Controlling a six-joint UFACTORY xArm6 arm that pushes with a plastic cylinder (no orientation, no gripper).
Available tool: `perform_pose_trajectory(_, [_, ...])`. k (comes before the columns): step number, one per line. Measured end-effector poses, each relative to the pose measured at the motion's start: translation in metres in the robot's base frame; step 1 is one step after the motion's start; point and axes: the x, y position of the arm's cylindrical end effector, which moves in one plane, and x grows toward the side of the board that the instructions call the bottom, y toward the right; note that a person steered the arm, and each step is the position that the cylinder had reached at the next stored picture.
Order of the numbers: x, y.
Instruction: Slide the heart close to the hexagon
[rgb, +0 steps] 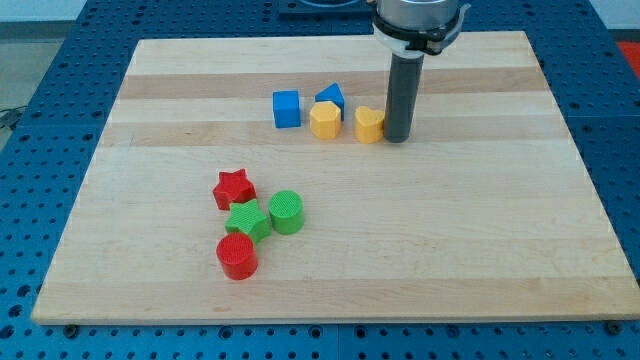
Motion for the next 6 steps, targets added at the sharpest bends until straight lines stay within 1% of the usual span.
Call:
perform_pose_trajectory(4, [-0.002,-0.007])
perform_pose_trajectory(6, [-0.011,-0.007])
